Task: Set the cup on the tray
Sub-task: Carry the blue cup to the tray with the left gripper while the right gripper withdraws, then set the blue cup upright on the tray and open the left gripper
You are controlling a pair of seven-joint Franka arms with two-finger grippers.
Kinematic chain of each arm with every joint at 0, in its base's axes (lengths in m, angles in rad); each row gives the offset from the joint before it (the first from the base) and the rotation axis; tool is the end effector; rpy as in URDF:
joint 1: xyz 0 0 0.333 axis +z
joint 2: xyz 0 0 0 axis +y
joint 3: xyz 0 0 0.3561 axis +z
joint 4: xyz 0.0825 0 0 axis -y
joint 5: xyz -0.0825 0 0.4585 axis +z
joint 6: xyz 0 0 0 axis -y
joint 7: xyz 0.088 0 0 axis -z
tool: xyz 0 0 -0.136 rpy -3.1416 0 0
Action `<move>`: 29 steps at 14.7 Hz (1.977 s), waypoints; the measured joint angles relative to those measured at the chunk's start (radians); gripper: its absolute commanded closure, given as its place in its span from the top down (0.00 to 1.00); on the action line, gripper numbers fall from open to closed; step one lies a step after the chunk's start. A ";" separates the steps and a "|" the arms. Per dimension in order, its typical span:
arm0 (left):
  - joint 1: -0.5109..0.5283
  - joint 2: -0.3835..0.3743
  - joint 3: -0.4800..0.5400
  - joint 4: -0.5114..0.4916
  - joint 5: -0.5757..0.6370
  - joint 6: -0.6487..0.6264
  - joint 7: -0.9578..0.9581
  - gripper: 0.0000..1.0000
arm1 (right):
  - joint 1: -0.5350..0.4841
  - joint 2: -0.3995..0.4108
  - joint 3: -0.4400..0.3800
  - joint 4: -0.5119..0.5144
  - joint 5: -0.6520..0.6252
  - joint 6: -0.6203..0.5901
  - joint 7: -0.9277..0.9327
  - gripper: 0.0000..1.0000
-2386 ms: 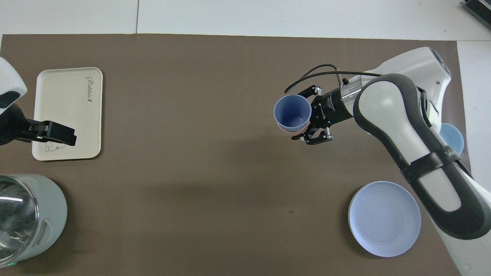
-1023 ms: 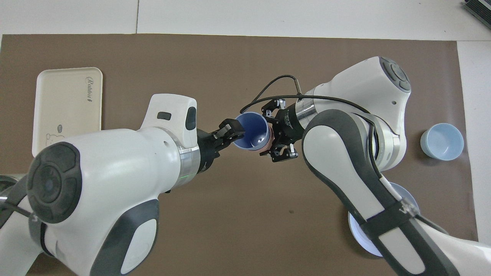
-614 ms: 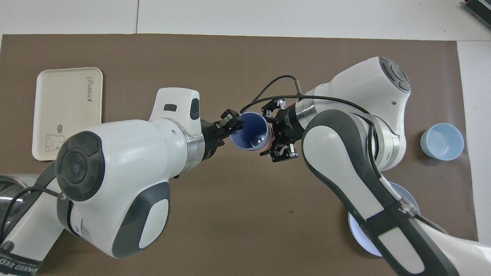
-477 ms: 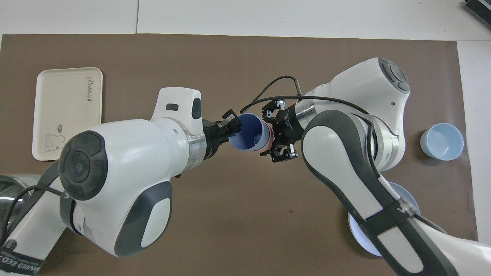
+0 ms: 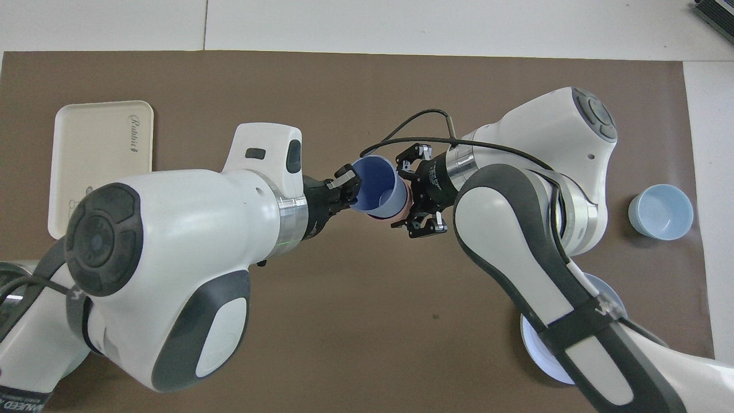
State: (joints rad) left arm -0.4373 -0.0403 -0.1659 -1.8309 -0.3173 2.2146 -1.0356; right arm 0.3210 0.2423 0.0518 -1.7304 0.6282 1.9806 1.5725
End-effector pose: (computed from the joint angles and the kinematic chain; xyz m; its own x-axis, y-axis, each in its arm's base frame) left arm 0.5413 -0.3960 0.5872 0.8498 0.5235 -0.0612 0.4846 -0.7303 0.4814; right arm 0.6481 0.3075 0.4368 0.0753 -0.8312 -0.5508 -0.9889 -0.1331 0.0657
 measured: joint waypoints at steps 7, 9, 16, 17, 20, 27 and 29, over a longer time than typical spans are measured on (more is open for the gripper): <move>0.156 -0.005 0.025 0.133 -0.056 -0.188 0.020 0.00 | -0.028 0.000 -0.003 -0.003 0.000 0.004 0.000 0.00; 0.215 -0.005 0.027 0.143 -0.060 -0.238 0.084 0.00 | -0.076 0.000 -0.004 -0.006 0.000 0.004 -0.001 0.00; 0.544 -0.033 0.045 -0.014 -0.061 -0.270 0.632 0.00 | -0.336 0.009 -0.009 -0.098 0.184 0.001 -0.272 0.00; 0.607 -0.031 0.047 -0.045 -0.061 -0.261 0.751 0.00 | -0.379 0.019 -0.009 -0.111 0.206 -0.004 -0.310 0.00; 0.739 0.019 0.052 -0.103 -0.026 -0.173 1.018 0.00 | -0.492 0.074 -0.009 -0.128 0.291 -0.062 -0.459 0.00; 0.789 0.176 0.048 -0.154 0.020 0.120 1.207 0.00 | -0.614 0.220 -0.007 -0.113 0.336 -0.123 -0.662 0.00; 0.795 0.195 0.048 -0.174 0.020 0.178 1.249 0.00 | -0.620 0.230 -0.008 -0.107 0.336 -0.123 -0.672 0.00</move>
State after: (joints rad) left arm 0.3578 0.1550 -0.1178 -2.0046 -0.2973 2.3922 0.2138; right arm -0.2992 0.4723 0.0442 -1.8371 0.9637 1.8576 0.9001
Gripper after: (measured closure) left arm 0.952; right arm 0.233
